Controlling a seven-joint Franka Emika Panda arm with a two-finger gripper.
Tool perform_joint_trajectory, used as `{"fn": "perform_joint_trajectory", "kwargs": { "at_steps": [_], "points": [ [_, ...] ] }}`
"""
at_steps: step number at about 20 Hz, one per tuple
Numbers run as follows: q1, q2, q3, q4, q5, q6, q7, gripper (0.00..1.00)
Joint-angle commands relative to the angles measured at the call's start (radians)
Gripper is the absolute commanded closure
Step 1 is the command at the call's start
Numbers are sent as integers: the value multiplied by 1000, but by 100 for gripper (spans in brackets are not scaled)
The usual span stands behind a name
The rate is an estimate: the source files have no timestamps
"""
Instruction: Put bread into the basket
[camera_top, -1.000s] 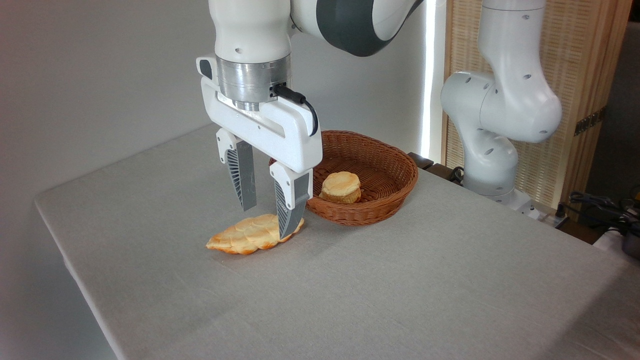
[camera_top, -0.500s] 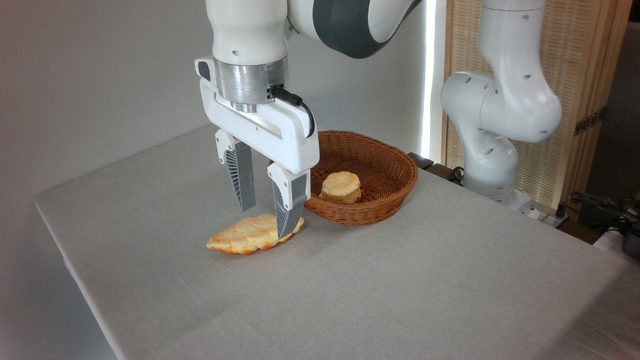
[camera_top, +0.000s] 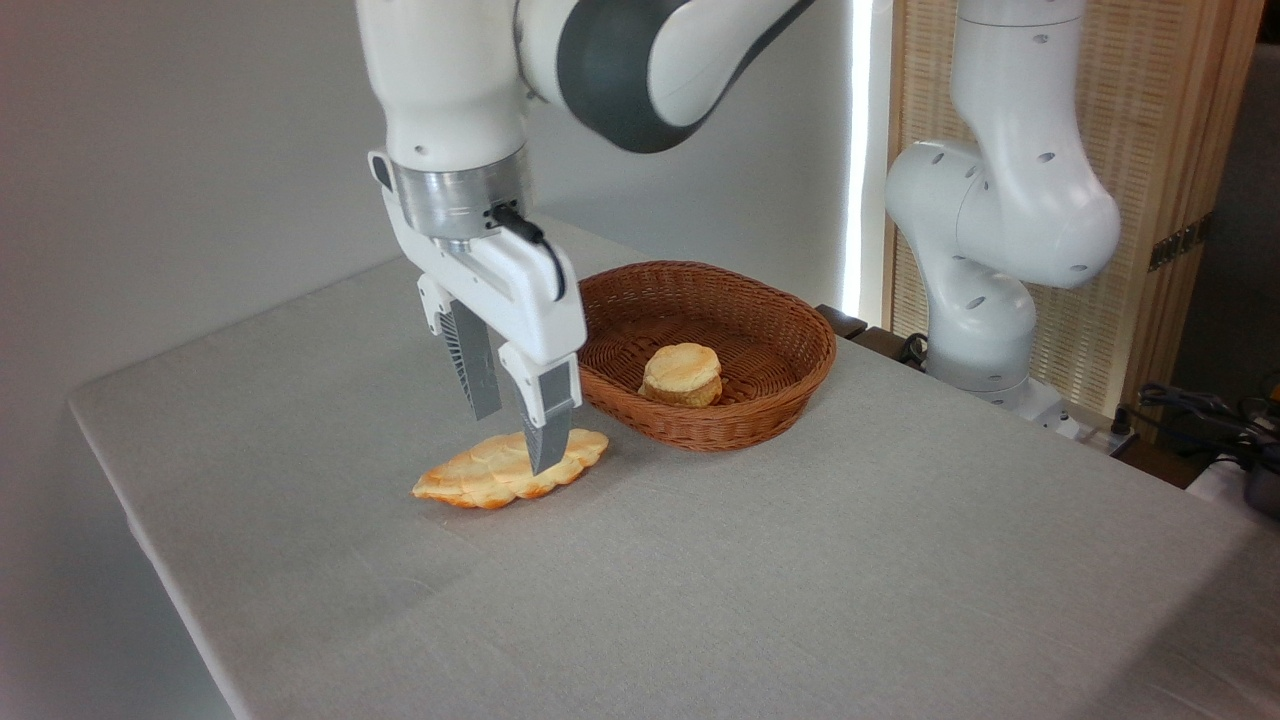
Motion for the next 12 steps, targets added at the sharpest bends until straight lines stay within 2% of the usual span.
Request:
{"fn": "perform_joint_trajectory", "kwargs": {
  "at_steps": [1,5,10,12],
  "points": [
    [-74,40,6,4,-3,-23,27,0],
    [-154,83,6,-5,-1,-7,33,0],
    [-180,119,6,-4,0,-1,33,0],
    [-190,138,8,-4,29,23,32,0]
  ]
}}
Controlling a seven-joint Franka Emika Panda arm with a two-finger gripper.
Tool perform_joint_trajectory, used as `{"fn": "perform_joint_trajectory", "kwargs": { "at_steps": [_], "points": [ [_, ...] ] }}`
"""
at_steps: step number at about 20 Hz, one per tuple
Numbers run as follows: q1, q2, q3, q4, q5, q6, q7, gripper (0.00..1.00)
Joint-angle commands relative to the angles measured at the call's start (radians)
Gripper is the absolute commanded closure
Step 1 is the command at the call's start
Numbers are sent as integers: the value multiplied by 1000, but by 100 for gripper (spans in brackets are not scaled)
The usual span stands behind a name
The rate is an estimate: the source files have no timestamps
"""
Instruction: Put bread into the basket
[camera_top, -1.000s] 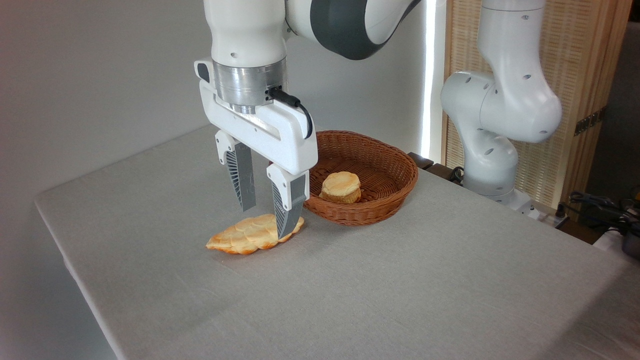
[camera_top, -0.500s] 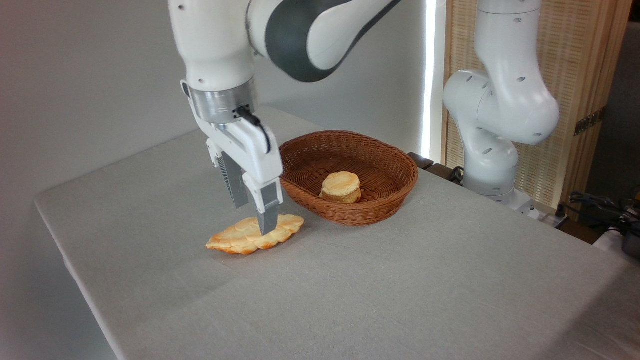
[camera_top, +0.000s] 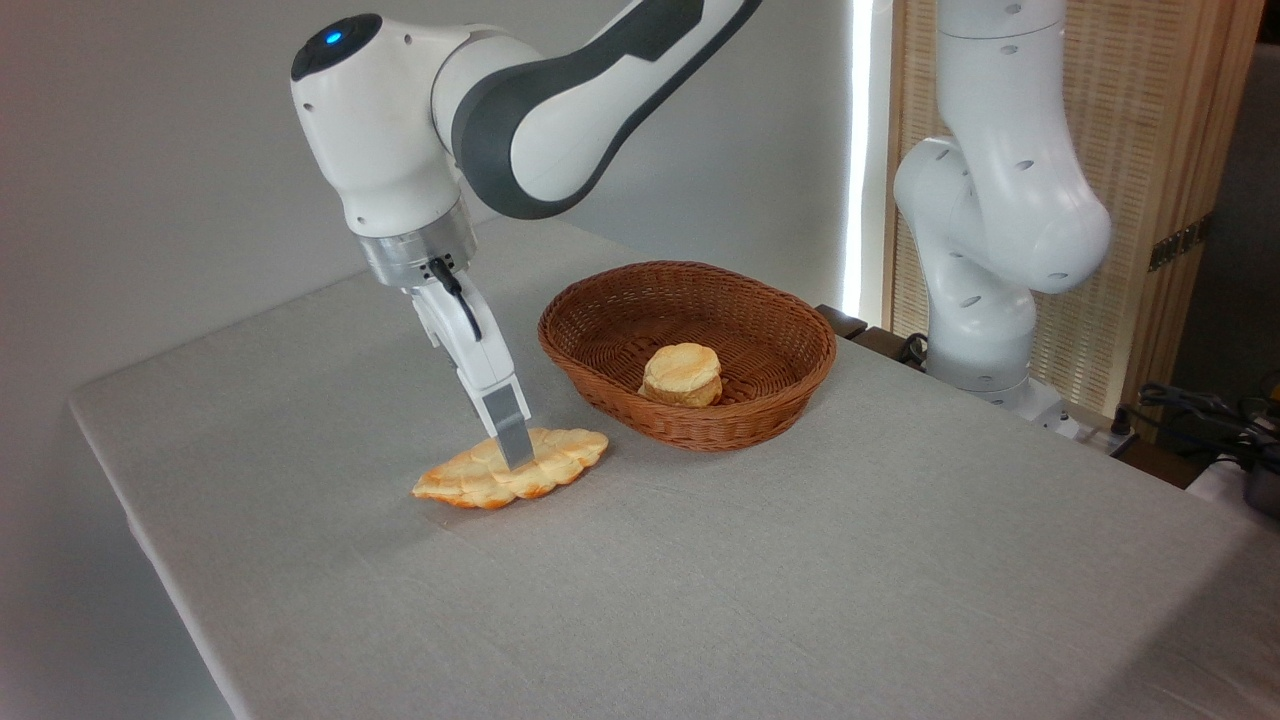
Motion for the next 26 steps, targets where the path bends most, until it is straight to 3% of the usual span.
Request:
{"fn": "perform_joint_trajectory", "kwargs": {
  "at_steps": [1,17,22,23,26],
  "points": [
    [-20,27,13,6,40,29,27,0],
    [-21,75,12,12,51,35,26,0],
    [-41,86,12,10,50,33,15,0],
    [-41,86,13,10,51,30,17,5],
    [-41,84,13,10,51,26,20,53]
  ]
}}
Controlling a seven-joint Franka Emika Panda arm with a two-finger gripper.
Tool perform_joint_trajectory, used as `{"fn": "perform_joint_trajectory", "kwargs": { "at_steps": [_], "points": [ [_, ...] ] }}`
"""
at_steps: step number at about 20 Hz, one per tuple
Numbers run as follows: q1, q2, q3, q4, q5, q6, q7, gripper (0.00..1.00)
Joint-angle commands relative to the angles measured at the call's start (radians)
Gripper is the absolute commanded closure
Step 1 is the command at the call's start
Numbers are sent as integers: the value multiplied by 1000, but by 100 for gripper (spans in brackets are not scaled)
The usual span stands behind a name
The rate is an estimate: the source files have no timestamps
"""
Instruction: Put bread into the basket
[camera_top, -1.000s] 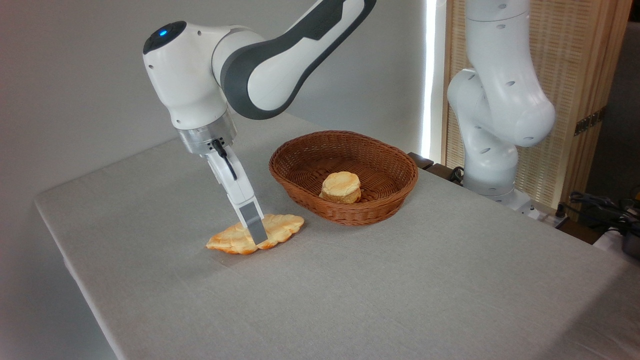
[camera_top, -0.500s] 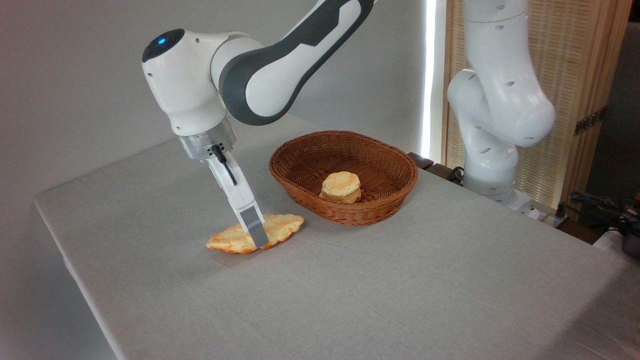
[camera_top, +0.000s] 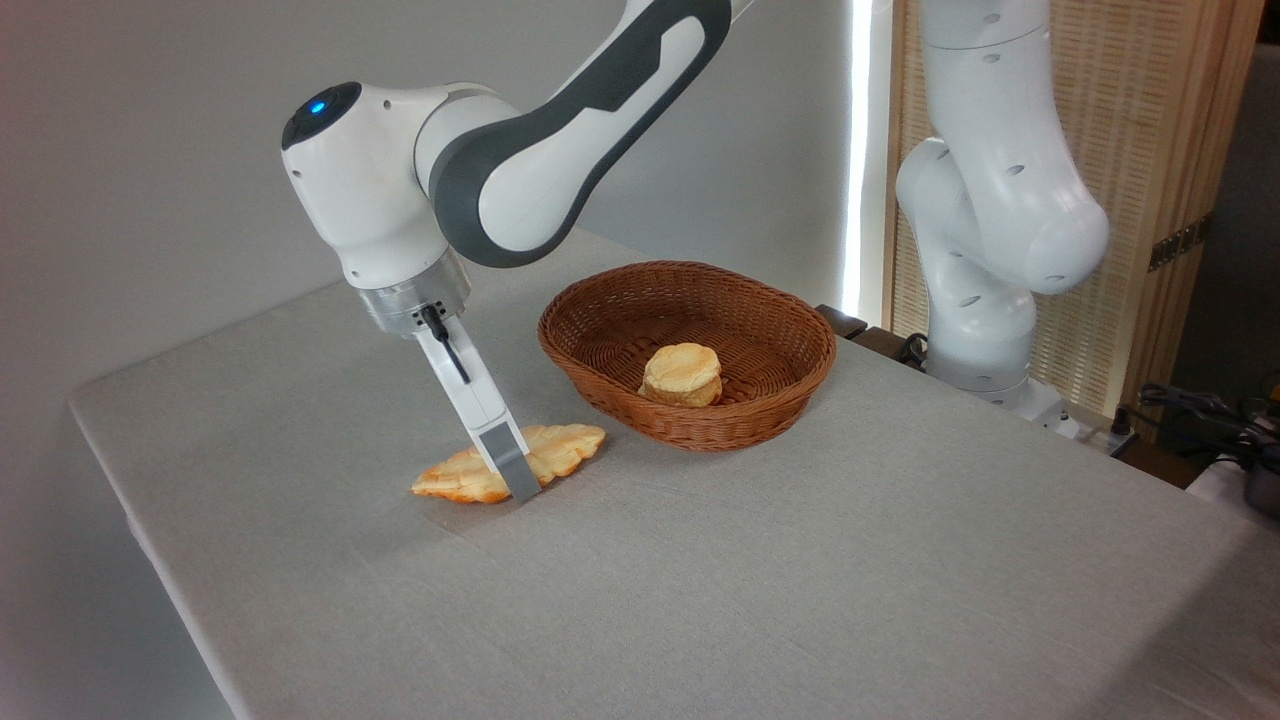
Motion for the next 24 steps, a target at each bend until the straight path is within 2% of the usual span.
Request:
{"fn": "perform_joint_trajectory", "kwargs": {
  "at_steps": [1,17,21,24],
  "points": [
    [-10,4,13,8,10,-1,11,59],
    [-1,-27,25,30,5,-34,4,56],
    [1,-110,27,28,-5,-43,3,55],
    [-2,-188,19,30,-12,-132,9,54]
  ]
}}
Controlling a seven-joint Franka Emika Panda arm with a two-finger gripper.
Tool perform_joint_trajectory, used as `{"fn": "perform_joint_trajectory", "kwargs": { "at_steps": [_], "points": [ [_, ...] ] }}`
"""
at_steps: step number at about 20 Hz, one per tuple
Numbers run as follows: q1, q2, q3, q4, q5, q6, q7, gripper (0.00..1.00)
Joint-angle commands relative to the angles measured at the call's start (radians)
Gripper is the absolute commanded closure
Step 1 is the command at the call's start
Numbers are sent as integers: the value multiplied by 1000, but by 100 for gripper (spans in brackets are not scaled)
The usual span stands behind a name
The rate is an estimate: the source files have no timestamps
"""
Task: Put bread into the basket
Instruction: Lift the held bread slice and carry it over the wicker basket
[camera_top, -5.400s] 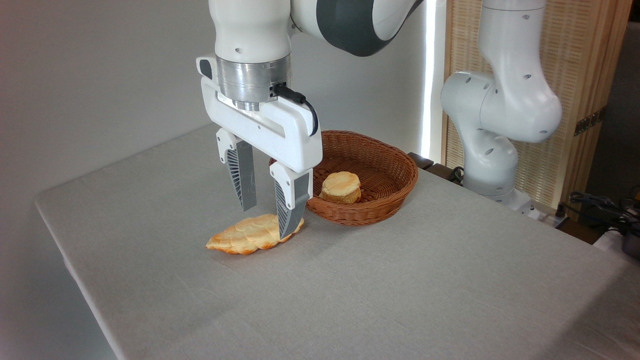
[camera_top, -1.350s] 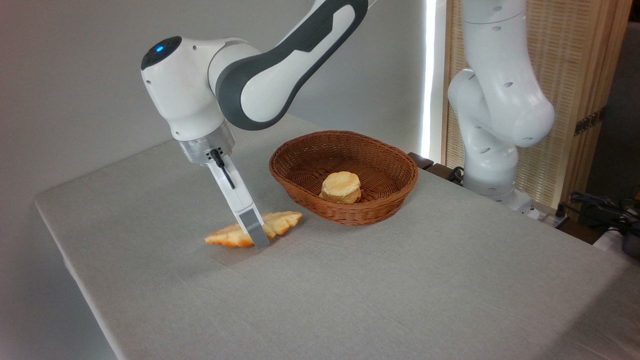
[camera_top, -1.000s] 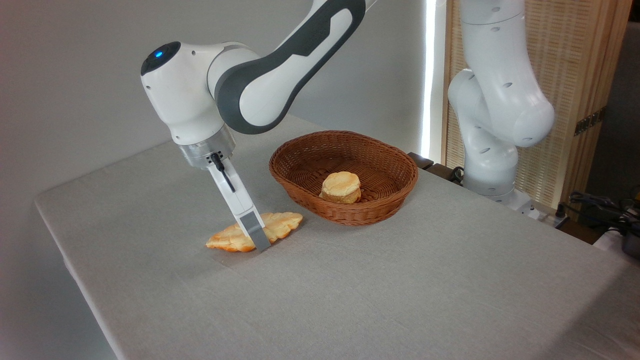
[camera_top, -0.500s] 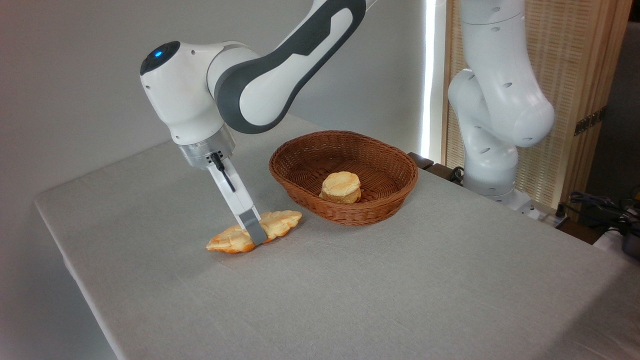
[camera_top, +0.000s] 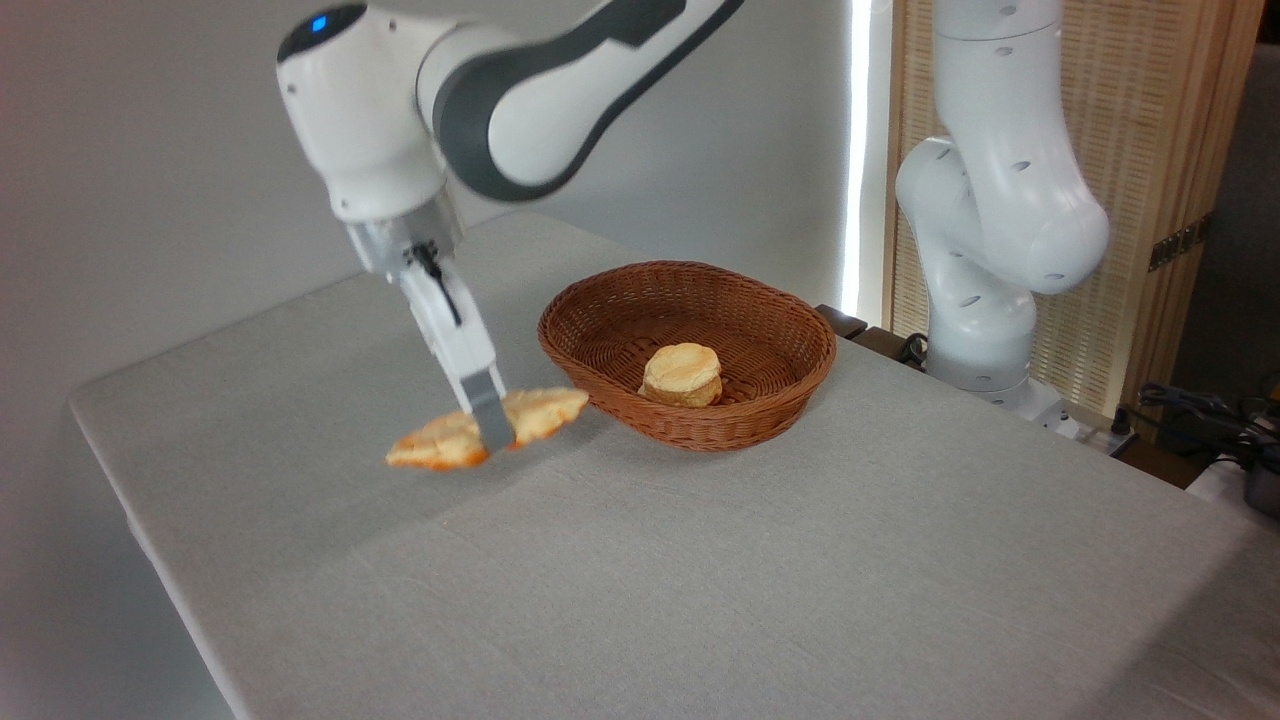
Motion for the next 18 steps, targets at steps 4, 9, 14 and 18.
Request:
{"fn": "perform_joint_trajectory", "kwargs": {
  "at_steps": [4,9,14,18],
  "points": [
    [-38,-174,-14,-9,-34,-160,-144,45],
    [-44,-227,-57,-11,-37,-307,-296,55],
    [-46,-234,-59,-25,-123,-496,-327,18],
    [-60,-228,-86,-47,-127,-555,-416,0]
  ]
}}
